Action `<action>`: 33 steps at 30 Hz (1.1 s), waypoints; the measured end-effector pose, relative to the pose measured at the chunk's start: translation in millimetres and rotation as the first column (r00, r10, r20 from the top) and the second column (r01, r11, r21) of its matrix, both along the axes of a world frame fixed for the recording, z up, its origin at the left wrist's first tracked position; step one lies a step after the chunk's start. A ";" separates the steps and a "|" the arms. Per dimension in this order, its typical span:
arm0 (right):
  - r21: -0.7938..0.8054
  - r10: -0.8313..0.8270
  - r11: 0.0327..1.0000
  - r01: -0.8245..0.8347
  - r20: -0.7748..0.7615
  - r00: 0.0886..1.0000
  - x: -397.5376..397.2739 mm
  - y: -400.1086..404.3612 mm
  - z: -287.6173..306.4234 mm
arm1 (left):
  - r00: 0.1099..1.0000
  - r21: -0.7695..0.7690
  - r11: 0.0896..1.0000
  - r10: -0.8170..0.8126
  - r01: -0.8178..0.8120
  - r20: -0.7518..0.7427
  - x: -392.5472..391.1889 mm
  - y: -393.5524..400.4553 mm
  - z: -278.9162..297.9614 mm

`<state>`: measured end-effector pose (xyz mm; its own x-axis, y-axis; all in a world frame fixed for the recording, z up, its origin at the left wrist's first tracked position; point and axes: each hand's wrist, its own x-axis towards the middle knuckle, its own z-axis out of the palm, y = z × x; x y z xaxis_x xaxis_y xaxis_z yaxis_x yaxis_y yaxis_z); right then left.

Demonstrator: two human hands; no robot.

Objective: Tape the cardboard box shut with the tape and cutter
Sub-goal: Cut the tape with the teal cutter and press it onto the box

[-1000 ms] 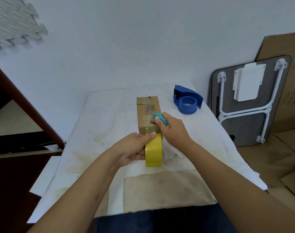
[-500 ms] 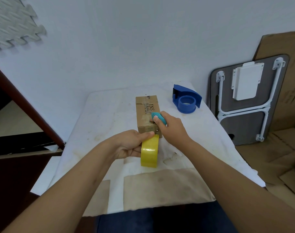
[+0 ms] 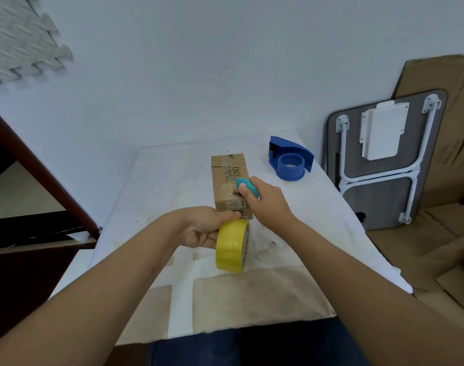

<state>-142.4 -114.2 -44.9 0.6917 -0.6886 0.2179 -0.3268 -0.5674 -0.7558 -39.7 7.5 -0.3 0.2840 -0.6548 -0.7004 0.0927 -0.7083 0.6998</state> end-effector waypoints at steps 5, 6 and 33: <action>0.048 0.023 0.999 -0.023 -0.001 1.000 -2.8 0.3 5.7 | 0.978 -0.112 0.976 0.172 -0.185 -0.117 -8.4 9.9 -16.5; 0.052 0.030 0.998 -0.030 -0.004 1.000 -3.6 -0.3 7.4 | 0.969 -0.142 0.968 0.186 -0.209 -0.161 -10.9 12.5 -18.3; -0.062 0.337 0.899 -0.433 -0.533 0.776 -9.7 -15.1 68.0 | 0.850 -0.197 0.875 0.339 -0.442 -0.402 -16.8 8.2 -37.8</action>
